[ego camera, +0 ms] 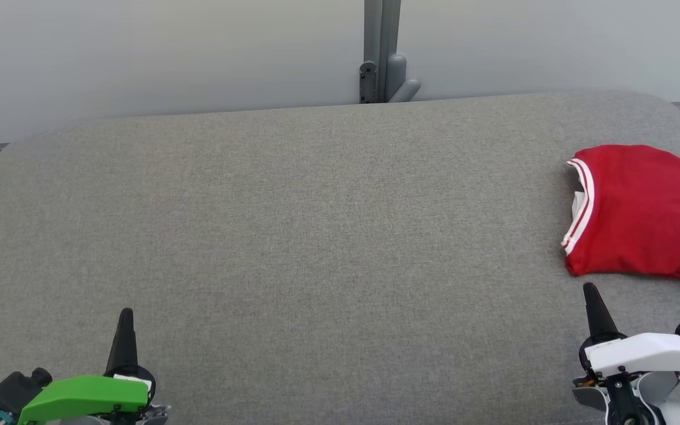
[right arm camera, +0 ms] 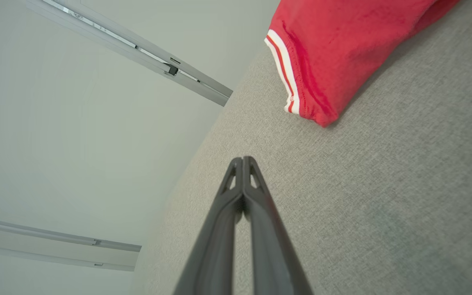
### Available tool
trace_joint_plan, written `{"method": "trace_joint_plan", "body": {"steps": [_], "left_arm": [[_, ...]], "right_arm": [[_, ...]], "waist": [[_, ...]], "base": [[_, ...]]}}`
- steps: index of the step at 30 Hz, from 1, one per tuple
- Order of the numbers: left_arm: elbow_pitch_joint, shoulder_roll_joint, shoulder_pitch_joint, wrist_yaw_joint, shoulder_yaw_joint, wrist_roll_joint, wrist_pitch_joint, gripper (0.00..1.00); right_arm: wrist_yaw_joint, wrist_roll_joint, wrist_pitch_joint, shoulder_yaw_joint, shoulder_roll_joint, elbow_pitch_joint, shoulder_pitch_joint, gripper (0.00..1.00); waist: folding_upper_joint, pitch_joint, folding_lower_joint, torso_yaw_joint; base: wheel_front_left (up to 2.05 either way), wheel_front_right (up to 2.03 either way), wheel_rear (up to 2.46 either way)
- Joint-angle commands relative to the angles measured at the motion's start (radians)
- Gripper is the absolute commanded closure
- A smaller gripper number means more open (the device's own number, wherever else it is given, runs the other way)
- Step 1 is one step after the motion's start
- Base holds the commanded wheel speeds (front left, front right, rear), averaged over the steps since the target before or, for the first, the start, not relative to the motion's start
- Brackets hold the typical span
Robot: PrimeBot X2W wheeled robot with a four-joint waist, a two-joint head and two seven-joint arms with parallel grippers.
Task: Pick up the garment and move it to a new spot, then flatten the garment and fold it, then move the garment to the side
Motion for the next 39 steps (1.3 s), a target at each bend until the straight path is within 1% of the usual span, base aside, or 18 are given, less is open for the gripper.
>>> {"method": "trace_joint_plan", "body": {"steps": [1,15,39], "left_arm": [[-0.011,0.007,-0.025,-0.004,0.006,-0.029,0.008,1.00],[-0.018,0.008,-0.042,-0.007,0.014,-0.161,0.044,1.00],[-0.027,0.009,-0.067,-0.012,0.027,-0.355,0.097,1.00]], "right_arm": [[0.000,0.037,0.007,0.000,-0.007,-0.013,-0.024,1.00],[0.000,0.195,0.044,0.000,-0.008,-0.014,-0.036,1.00],[0.000,0.424,0.098,0.001,-0.010,-0.015,-0.055,1.00]], "waist": [[0.0000,0.000,0.0000,0.000],[0.0000,-0.002,0.0000,0.000],[0.0000,-0.004,0.0000,0.000]], "base": [[0.00,0.00,0.00],[0.00,0.00,0.00],[0.00,0.00,0.00]]}}
